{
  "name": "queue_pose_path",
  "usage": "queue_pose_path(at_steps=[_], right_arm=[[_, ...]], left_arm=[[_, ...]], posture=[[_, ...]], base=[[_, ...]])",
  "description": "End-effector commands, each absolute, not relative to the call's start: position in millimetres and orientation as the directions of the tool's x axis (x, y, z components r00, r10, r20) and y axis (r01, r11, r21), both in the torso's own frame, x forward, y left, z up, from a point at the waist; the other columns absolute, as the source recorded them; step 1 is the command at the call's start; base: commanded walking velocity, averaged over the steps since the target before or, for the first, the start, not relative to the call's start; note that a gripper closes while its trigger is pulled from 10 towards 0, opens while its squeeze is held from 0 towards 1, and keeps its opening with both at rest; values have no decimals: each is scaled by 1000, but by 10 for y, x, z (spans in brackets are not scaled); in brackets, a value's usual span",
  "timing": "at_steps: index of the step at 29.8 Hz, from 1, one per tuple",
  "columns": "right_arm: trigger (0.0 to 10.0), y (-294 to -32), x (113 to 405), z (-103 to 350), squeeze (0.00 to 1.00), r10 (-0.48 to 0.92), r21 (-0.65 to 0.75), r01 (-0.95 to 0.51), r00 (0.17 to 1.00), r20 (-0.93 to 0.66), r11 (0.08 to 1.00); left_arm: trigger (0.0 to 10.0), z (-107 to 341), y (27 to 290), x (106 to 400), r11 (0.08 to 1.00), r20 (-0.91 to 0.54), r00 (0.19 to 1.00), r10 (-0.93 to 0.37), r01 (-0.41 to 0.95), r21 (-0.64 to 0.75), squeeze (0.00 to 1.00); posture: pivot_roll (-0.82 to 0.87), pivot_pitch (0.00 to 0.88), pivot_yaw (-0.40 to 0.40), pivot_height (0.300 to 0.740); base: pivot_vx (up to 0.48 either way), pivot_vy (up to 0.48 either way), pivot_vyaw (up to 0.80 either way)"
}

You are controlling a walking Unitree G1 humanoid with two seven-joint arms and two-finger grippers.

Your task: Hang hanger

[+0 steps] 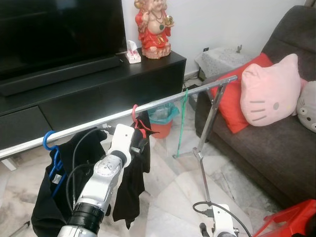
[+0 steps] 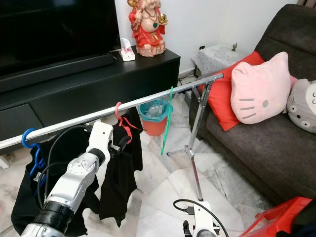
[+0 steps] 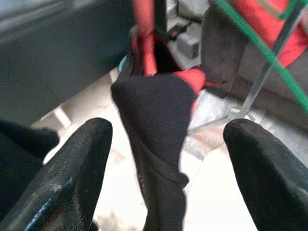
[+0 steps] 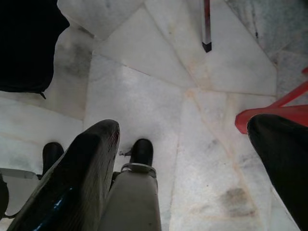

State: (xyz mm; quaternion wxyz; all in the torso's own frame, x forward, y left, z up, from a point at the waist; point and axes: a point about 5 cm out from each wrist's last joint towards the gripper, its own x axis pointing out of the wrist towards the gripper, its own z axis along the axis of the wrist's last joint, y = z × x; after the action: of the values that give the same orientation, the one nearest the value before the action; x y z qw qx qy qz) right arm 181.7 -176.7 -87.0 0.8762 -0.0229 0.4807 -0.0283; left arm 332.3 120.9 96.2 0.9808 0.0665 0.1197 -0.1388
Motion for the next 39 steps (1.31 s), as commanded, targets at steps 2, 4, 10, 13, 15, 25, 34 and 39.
queue_pose_path(at_steps=[2, 4, 10, 13, 15, 25, 34, 39], right_arm=[[10000, -1755, 1839, -860, 0, -69, -63, 29, 544, -836, 998], [10000, -1754, 1838, -860, 0, -69, -63, 29, 545, -836, 998], [10000, -1761, 1827, -864, 0, -73, -64, 36, 544, -836, 997], [10000, -1764, 1824, -865, 0, -73, -65, 34, 543, -836, 997], [10000, -1765, 1825, -865, 0, -73, -66, 32, 544, -836, 997], [10000, -1765, 1829, -863, 0, -70, -64, 29, 544, -836, 998], [10000, -1762, 1824, -866, 0, -65, -58, 29, 543, -837, 998], [10000, -1763, 1816, -869, 0, -70, -53, 46, 544, -836, 998]], left_arm=[[10000, 965, 1222, 3420, 960, -266, 935, -233, 265, 92, 1000], [10000, 961, 1224, 3442, 961, -270, 935, -229, 262, 93, 1000], [10000, 884, 1273, 3519, 971, -310, 934, -178, 219, 101, 1000], [10000, 857, 1279, 3535, 975, -319, 932, -174, 208, 78, 1000], [10000, 841, 1280, 3557, 975, -323, 930, -173, 208, 75, 0], [10000, 794, 1316, 3598, 981, -349, 921, -171, 190, 21, 0], [10000, 687, 1312, 3574, 972, -418, 890, -184, 227, 54, 0], [4980, 651, 1298, 3556, 970, -427, 886, -181, 233, 73, 0]], posture=[[38, 0, 11, 740], [38, 0, 11, 740], [30, 0, 16, 740], [26, 0, 17, 740], [26, 0, 17, 740], [15, 0, 23, 740], [13, 0, 26, 740], [3, 0, 38, 740]], base=[[0, 0, 0], [0, 0, 0], [0, 0, 0], [0, 0, 0], [0, 0, 0], [0, 0, 0], [0, 0, 0], [0, 0, 0]])
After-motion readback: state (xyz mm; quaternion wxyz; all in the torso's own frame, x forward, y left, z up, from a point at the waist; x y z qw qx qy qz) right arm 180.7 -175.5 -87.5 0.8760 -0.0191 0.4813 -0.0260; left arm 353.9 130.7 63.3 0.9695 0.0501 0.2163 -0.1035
